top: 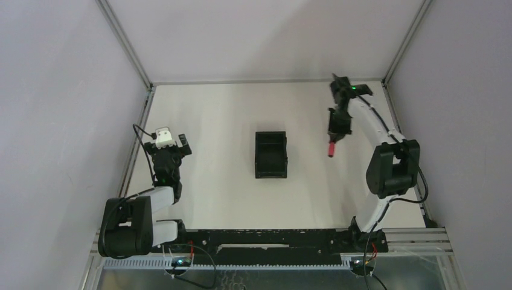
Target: Put the screwdriver in the bin
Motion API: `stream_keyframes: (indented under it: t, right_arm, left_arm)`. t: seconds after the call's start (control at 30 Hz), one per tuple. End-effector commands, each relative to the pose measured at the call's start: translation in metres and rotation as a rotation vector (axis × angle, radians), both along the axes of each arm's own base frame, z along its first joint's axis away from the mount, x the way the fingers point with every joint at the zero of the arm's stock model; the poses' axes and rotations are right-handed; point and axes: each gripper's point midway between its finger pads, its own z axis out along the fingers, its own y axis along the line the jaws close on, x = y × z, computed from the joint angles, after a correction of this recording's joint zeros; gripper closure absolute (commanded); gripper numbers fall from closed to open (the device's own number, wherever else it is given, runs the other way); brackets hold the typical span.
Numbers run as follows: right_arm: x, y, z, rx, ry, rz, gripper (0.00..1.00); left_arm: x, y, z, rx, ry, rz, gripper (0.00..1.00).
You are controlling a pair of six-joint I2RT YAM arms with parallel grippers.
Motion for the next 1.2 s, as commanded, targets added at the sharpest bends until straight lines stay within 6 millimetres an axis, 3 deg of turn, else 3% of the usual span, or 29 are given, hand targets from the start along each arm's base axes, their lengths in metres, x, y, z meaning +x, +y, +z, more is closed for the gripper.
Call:
stream_keyframes:
  t: [0.0, 0.17, 0.3, 0.5, 0.77, 0.9, 1.03, 1.17]
  right_arm:
    - [0.009, 0.085, 0.027, 0.058, -0.084, 0.139, 1.00]
    - [0.010, 0.180, 0.031, 0.074, -0.124, 0.361, 1.00]
    - [0.014, 0.222, 0.037, 0.038, -0.202, 0.520, 1.00]
    - [0.014, 0.241, 0.012, -0.006, -0.243, 0.692, 1.00]
    - [0.003, 0.243, -0.043, -0.022, -0.209, 0.778, 1.00]
    - [0.008, 0.246, -0.052, -0.029, -0.212, 0.769, 1.00]
    - [0.009, 0.247, -0.063, -0.036, -0.200, 0.753, 0.74]
    - [0.008, 0.246, -0.065, -0.042, -0.193, 0.735, 0.63]
  left_arm:
    - [0.007, 0.000, 0.019, -0.010, -0.059, -0.003, 0.00]
    - [0.007, 0.000, 0.018, -0.009, -0.058, -0.004, 0.00]
    - [0.007, 0.000, 0.018, -0.010, -0.058, -0.003, 0.00]
    - [0.007, 0.000, 0.018, -0.009, -0.057, -0.004, 0.00]
    - [0.007, 0.000, 0.019, -0.010, -0.058, -0.003, 0.00]
    - [0.007, 0.000, 0.018, -0.010, -0.058, -0.004, 0.00]
    - [0.007, 0.000, 0.018, -0.010, -0.058, -0.003, 0.00]
    - [0.007, 0.000, 0.018, -0.010, -0.058, -0.003, 0.00]
